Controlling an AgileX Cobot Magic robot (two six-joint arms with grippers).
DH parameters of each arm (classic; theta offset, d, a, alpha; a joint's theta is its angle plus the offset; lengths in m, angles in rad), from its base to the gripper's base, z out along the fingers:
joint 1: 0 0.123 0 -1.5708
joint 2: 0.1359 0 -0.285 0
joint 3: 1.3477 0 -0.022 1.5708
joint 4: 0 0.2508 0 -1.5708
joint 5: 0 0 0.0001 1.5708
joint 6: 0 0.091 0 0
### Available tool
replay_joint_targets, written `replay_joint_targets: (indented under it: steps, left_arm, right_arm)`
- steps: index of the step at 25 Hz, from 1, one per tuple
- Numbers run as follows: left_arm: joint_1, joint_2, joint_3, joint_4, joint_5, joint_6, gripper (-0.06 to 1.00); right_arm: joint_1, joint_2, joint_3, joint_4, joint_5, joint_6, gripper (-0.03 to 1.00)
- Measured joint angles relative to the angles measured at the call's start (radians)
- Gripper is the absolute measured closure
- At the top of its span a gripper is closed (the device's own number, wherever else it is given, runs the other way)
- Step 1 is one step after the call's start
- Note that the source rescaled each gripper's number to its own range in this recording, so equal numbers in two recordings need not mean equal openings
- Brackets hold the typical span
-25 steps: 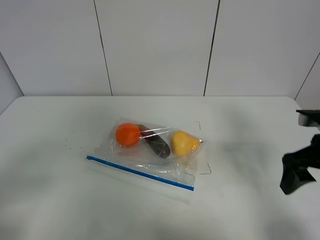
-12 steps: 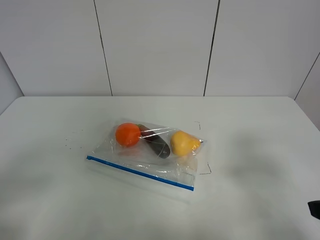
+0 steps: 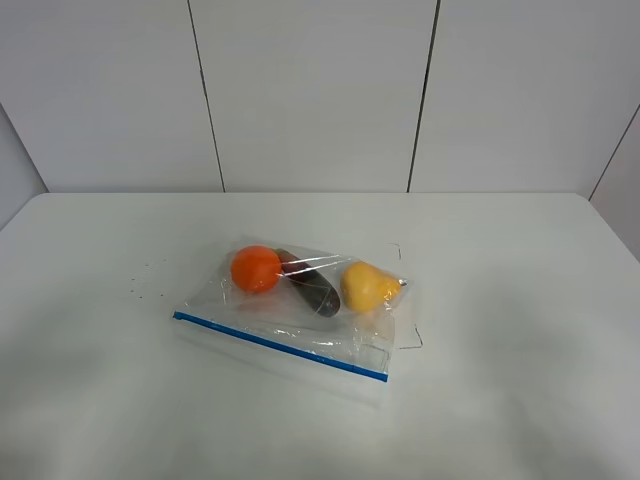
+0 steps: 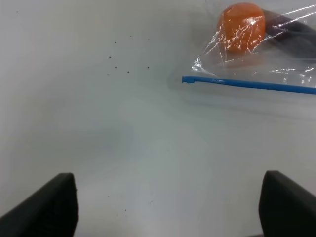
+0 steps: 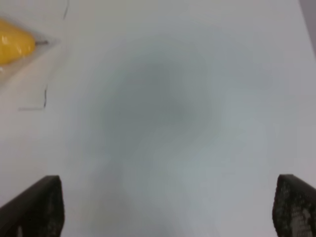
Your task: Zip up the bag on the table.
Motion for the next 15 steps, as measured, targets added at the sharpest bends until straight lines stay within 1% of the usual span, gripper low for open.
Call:
replay_joint_targets:
  steps: [7,15]
  left_arm:
    - [0.000,0.000,0.000,0.000,0.000,0.000,-0.06]
    - [0.000,0.000,0.000,0.000,0.000,0.000,-0.06]
  right_arm:
    - [0.000,-0.124,0.000,-0.005,0.000,0.003,-0.03]
    - [0.000,-0.129,0.004,-0.006,0.000,0.003,-0.03]
